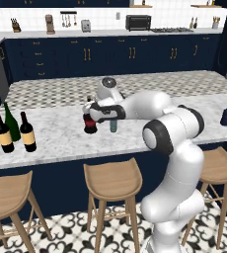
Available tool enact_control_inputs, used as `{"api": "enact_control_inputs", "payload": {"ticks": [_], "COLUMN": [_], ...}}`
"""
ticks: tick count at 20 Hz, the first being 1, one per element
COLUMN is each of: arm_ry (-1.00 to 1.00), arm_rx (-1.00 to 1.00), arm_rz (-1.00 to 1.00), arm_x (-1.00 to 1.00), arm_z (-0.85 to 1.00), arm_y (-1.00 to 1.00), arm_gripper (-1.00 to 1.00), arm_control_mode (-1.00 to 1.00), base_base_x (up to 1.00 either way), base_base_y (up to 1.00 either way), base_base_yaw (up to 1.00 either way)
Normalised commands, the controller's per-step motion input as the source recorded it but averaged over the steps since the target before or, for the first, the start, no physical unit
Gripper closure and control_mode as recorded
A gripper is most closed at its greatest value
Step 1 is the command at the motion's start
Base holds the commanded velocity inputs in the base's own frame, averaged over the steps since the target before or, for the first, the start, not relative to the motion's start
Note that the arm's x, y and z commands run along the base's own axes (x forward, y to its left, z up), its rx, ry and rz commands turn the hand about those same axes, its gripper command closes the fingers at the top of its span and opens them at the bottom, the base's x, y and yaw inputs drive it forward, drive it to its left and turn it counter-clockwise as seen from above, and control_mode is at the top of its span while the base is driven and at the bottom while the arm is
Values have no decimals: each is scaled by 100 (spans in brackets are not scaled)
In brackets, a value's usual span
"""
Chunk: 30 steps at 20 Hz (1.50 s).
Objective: Move the plastic bottles in the middle to the plastics group, and the glass bottles in the middle to the glass group.
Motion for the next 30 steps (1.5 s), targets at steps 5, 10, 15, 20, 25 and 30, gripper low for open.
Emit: {"api": "enact_control_inputs", "payload": {"ticks": [5,10,15,20,25,30], "arm_ry": [0,1,7,1,0,0], "arm_rx": [0,5,1,0,0,0], "arm_rz": [0,0,0,1,5,6], "arm_x": [10,14,27,22,2,3], "arm_z": [-23,14,2,-1,-2,-11], "arm_y": [0,0,0,3,19,14], "arm_gripper": [-100,-100,-100,-100,-100,-100], "arm_control_mode": [-100,-100,-100,-100,-100,-100], "base_base_x": [0,0,0,0,0,0], "base_base_y": [0,0,0,0,0,0], "base_base_yaw": [0,0,0,0,0,0]}}
